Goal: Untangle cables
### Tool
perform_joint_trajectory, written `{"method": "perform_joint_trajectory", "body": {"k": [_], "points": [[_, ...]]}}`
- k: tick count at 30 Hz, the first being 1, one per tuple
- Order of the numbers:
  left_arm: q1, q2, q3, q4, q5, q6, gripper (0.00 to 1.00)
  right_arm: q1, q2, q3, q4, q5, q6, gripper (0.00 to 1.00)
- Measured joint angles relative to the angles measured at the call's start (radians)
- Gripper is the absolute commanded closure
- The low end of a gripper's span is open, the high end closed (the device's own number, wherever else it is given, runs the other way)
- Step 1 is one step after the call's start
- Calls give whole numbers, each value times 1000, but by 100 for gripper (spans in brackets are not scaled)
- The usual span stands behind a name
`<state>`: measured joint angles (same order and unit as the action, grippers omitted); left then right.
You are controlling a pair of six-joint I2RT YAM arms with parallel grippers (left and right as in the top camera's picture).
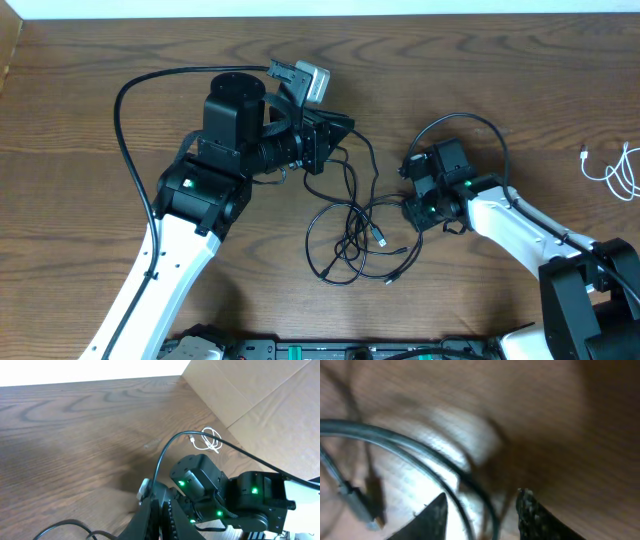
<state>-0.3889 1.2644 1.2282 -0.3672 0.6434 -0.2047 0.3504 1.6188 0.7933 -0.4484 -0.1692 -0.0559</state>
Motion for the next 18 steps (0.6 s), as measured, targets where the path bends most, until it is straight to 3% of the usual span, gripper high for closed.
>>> {"method": "perform_joint_trajectory", "body": {"k": [3,7,14,18], "points": [[0,0,0,0,0,0,93,0,0,-11,10,40,21,82],[0,0,0,0,-1,0,92,0,0,-26,16,71,41,98],[0,0,0,-11,-7,0,92,0,-4,-30,29,92,99,99],[0,0,2,-123,-116,3,93,-21,-4,-23,11,162,188,99]]}}
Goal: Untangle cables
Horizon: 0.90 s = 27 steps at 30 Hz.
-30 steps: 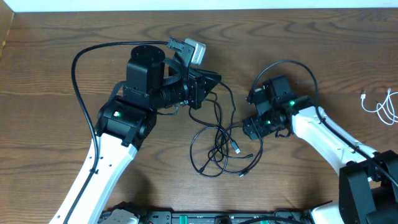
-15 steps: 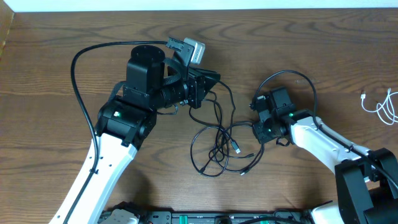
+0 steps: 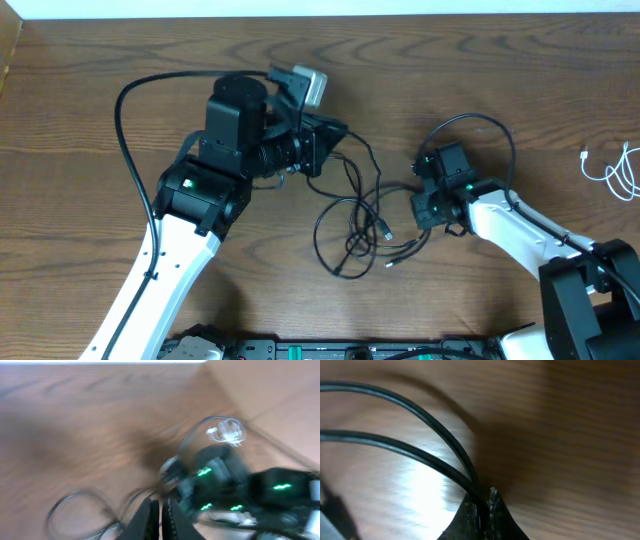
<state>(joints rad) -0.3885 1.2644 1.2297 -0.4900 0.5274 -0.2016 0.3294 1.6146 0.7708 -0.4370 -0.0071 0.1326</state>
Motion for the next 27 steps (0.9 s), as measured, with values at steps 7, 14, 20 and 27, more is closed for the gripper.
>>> {"method": "perform_joint_trajectory", "body": {"k": [7,14,20,27], "points": [[65,0,1,-156,-449,-1,93,-198,-11,140,-154,140,76,99],[245,0,1,-162,-629,-1,92,-398,-52,381,-272,180,90,99],[380,0,1,-161,-607,-6,93,-499,-66,443,-322,143,91,99],[438,0,1,-165,-503,-19,93,-550,-66,443,-352,74,92,99]]}}
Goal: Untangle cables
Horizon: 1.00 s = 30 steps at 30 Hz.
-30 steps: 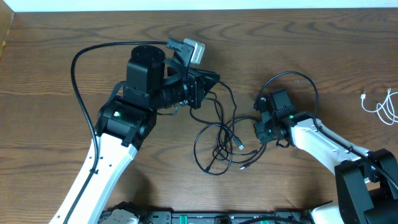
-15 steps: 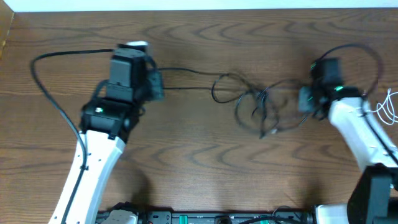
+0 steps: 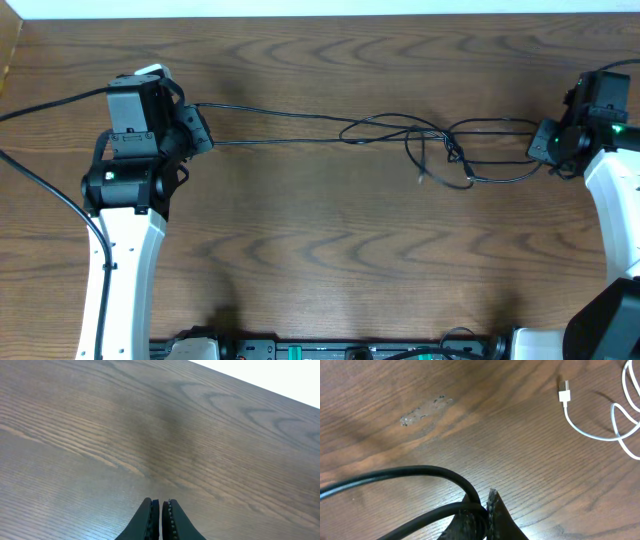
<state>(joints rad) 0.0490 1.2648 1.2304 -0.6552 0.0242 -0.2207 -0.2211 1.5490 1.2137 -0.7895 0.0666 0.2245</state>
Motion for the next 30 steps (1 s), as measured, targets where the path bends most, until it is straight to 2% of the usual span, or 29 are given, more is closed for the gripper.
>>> {"method": "perform_joint_trajectory", "body": {"k": [4,9,13,16,21,23,26,30], "points": [[10,3,0,-1,-26,-46,93,-33,0,0,-8,-32,27,99],[71,4,0,-19,-25,-129,93,-95,-5,0,-7,-209,47,95],[138,4,0,-22,58,-187,92,-141,-7,0,32,-381,11,92],[154,5,0,-19,151,-203,93,-171,-7,0,66,-488,-67,99],[107,12,0,-75,259,-190,93,-180,-7,0,42,-425,-89,99],[73,17,0,-121,248,-180,93,-181,-7,0,19,-370,-68,99],[32,23,-1,-170,129,-184,93,-182,-6,0,2,-400,-107,99],[16,24,-6,-220,-34,-249,93,-179,-6,0,-47,-439,-155,99]]}}
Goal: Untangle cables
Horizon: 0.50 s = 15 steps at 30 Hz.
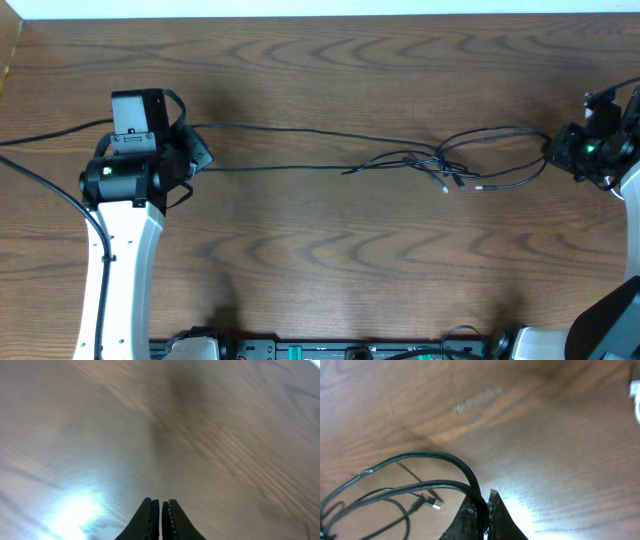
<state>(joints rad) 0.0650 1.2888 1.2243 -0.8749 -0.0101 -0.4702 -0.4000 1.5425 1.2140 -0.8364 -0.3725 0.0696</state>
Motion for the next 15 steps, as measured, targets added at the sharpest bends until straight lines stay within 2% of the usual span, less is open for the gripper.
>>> {"method": "perform_joint_trajectory", "body": {"k": [4,8,9,11,14,15], "points": [[-5,0,-3,-27,-60,-67,92,5,0,0,-77,105,69,99],[-16,0,-4,-45,-44,-132,91,9,0,0,-118,140,103,99],[-17,0,-5,-42,-32,-140,83,10,0,0,-116,106,72,99],[-18,0,-5,-15,10,-140,57,16,0,0,-126,27,4,99],[-41,5,-5,47,114,-108,38,54,0,0,-153,-94,-89,99],[-55,9,-5,61,151,-93,28,75,0,0,-159,-119,-109,99]]}}
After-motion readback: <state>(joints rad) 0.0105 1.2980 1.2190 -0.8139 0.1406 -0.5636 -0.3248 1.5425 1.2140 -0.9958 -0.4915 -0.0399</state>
